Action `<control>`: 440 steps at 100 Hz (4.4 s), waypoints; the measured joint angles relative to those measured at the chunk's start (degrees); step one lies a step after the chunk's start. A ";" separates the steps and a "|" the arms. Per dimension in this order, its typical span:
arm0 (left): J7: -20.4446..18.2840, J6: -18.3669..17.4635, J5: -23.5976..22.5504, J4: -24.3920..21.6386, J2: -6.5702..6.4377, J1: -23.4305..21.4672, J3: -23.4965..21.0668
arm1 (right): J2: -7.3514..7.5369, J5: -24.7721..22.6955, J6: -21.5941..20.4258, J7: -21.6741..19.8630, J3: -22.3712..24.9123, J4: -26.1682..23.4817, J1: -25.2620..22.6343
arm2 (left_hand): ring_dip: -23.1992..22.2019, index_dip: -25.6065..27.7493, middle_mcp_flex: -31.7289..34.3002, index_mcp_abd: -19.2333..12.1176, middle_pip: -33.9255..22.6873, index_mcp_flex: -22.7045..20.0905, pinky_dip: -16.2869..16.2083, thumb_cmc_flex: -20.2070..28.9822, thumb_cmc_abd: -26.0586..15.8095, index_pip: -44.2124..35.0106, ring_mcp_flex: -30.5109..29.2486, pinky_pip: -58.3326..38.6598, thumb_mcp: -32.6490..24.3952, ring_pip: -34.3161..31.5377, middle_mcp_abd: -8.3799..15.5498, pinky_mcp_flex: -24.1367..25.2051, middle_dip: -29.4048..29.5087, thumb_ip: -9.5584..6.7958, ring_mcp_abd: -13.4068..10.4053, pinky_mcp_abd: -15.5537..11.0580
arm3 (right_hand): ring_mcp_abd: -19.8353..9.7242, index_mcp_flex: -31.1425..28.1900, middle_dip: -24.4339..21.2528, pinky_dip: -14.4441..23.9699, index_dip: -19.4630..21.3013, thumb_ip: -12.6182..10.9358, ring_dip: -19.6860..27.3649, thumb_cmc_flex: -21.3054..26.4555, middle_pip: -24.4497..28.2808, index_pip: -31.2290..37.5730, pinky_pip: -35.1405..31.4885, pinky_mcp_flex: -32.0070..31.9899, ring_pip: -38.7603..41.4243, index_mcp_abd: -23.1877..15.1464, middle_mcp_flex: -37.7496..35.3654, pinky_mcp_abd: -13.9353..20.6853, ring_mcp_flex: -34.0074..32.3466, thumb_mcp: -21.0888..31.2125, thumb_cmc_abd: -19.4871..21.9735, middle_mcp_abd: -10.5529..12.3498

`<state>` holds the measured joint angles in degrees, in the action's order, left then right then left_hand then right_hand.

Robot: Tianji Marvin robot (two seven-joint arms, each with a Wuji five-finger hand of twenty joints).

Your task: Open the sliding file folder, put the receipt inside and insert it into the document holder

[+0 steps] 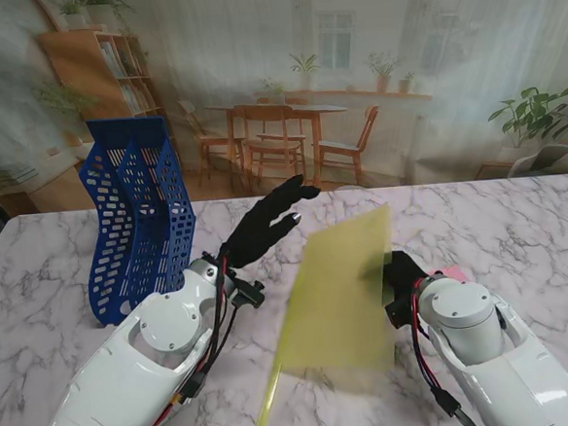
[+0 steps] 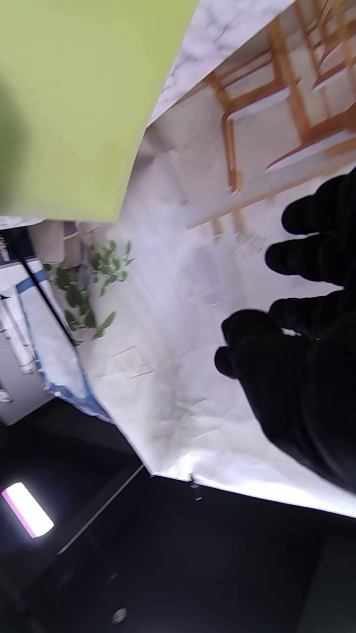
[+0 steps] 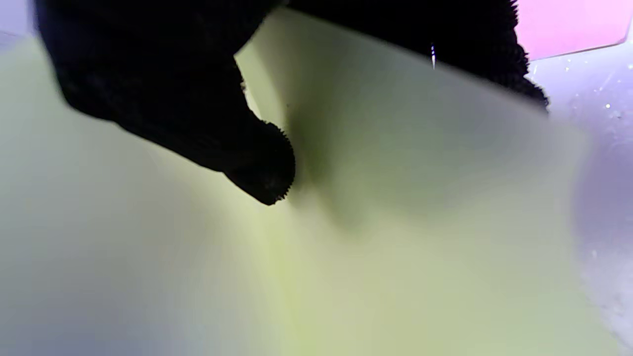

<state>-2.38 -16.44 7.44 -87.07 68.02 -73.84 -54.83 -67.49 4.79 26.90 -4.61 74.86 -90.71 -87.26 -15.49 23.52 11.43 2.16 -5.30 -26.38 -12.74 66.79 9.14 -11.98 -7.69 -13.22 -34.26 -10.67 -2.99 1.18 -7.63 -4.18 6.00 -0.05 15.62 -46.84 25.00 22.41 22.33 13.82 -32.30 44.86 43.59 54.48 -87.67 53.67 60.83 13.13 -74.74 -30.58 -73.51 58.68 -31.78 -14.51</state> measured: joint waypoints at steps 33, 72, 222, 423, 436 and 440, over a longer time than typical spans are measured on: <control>-6.33 -1.48 -13.67 6.32 -1.00 12.47 13.15 | -0.16 1.24 0.22 -0.50 -0.50 1.15 0.54 | 10.48 -3.42 -4.08 -2.58 6.83 6.82 2.80 -2.90 0.63 2.79 3.55 11.34 -3.87 10.13 1.17 -1.38 5.91 -3.73 -5.80 -5.60 | 0.01 0.04 0.00 -0.01 0.10 0.00 0.09 0.00 0.01 -0.01 0.00 0.00 0.00 0.00 0.05 0.00 0.00 0.00 0.00 -0.01; -7.57 0.20 -12.77 11.96 1.02 18.96 20.73 | 0.27 1.07 -0.04 -2.02 -0.51 -0.45 -0.29 | 13.34 0.14 -4.08 -2.52 6.83 10.63 10.17 -5.77 3.55 3.67 4.23 12.18 -8.81 10.79 -0.14 -1.14 5.93 -3.61 -5.86 -5.66 | 0.01 0.23 0.00 -0.01 0.11 0.00 0.22 0.00 0.03 -0.01 0.00 -0.26 -0.35 0.00 0.12 0.00 0.00 0.00 0.01 -0.01; -7.28 -2.00 -38.05 13.71 -2.66 23.88 22.80 | 0.39 1.97 -0.34 -2.70 -0.48 -0.46 -0.58 | 3.97 12.88 -4.09 -1.83 5.93 -0.36 1.38 -11.71 9.70 -17.78 4.23 11.42 23.46 9.68 -3.72 -0.71 -1.03 2.54 -1.57 -2.69 | 0.01 0.89 0.00 0.01 0.22 0.04 1.49 0.00 0.69 -1.51 0.05 -2.00 -0.49 0.43 1.55 -0.01 0.08 -0.99 0.82 -0.34; 8.03 -10.16 -51.58 17.84 -2.66 20.42 19.33 | 0.58 1.44 0.32 -2.83 -1.25 -1.48 -1.50 | 0.87 5.59 4.56 -8.16 -8.58 -15.10 0.82 -1.15 6.68 -26.64 -2.34 -3.26 29.10 -5.43 0.64 -1.29 -4.54 4.45 -2.82 -3.47 | 2.18 17.19 -2.50 3.45 -1.75 -1.97 5.85 1.22 -1.13 -13.41 10.15 -28.93 -23.68 -6.78 26.54 3.60 17.46 -12.50 12.00 -1.95; 5.74 -10.87 -50.68 17.67 -3.05 20.34 18.46 | 0.46 1.11 -0.37 -2.21 -0.84 -1.55 -2.28 | 0.46 6.09 5.12 -8.16 -8.57 -15.10 0.82 -1.15 6.66 -26.75 -2.39 -4.02 29.10 -5.43 0.71 -1.32 -4.54 4.50 -2.94 -3.47 | 1.32 21.26 -4.12 3.47 2.59 -6.08 8.14 -0.95 -3.04 -20.84 16.12 -39.50 -28.51 -8.42 40.66 7.20 32.76 -16.35 13.69 -1.94; 5.65 -11.07 -50.65 17.57 -3.18 20.37 18.42 | 0.46 -0.20 -0.77 -2.02 -0.81 -1.60 -2.57 | 0.46 6.33 5.15 -8.16 -8.76 -15.10 0.81 -1.15 6.66 -26.86 -2.42 -4.04 29.10 -5.43 1.22 -1.40 -4.55 4.51 -2.98 -3.47 | 0.64 23.39 -4.32 3.47 3.58 -6.53 8.93 -2.02 -3.89 -21.89 18.04 -42.12 -30.30 -9.38 44.88 8.31 36.81 -17.90 14.20 -1.38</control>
<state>3.27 -27.51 -43.22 -69.50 64.84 -53.47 -36.41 -67.02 4.59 26.13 -6.63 74.05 -92.30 -89.83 -15.03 29.85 16.58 -6.00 -14.06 -41.48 -11.92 65.64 15.80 -38.84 -10.11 -17.25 -5.16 -16.10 -1.77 -0.23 -12.18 0.33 3.02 -3.52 16.26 -23.45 20.68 25.88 25.91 7.30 -23.37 42.84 39.70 32.59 -69.63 11.56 30.53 3.75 -29.86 -22.27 -36.71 40.78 -17.58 -15.89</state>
